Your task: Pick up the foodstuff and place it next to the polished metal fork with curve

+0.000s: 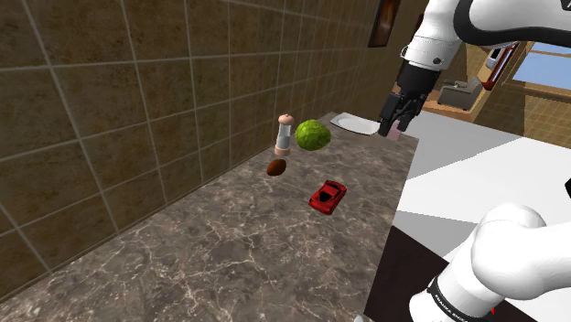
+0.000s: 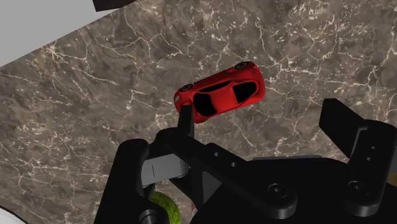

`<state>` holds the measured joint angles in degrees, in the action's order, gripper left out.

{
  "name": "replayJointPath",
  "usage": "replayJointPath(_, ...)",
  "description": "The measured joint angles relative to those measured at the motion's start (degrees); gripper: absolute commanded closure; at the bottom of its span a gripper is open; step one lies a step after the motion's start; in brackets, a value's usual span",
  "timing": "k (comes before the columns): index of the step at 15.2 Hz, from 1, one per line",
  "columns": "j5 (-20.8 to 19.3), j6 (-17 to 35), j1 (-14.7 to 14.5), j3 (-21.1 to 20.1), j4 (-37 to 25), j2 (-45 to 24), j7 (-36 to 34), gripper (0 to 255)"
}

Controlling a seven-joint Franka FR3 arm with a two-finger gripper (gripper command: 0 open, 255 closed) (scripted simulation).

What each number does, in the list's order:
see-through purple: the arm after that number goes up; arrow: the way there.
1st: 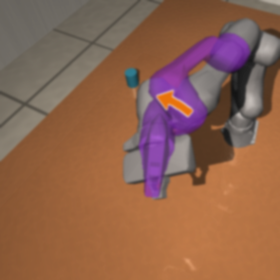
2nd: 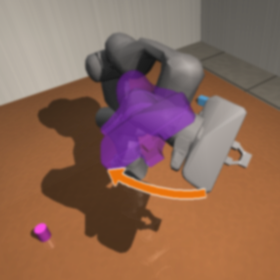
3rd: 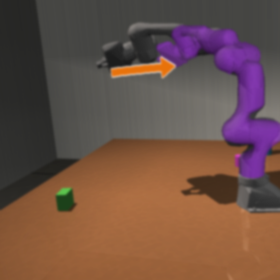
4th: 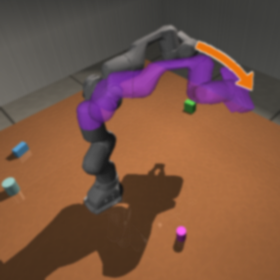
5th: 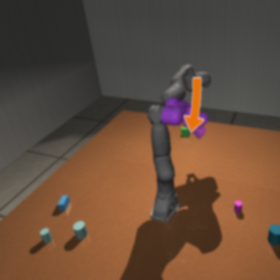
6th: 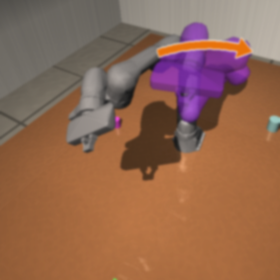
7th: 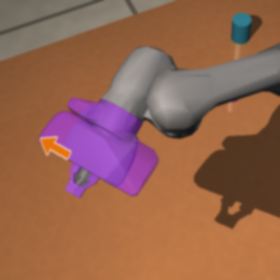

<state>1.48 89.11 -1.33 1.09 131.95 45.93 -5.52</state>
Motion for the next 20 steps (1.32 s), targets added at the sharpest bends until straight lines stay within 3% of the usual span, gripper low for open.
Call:
replayJointPath(5,1.1,4.6,0.5,-2.8,0.6,-4.6,-5.0,0)
replayJointPath(11,1.9,12.1,2.0,-7.2,-2.3,-16.0,-14.4,0)
replayJointPath(20,-0.6,20.4,3.8,-12.3,-12.3,-36.3,-29.5,0)
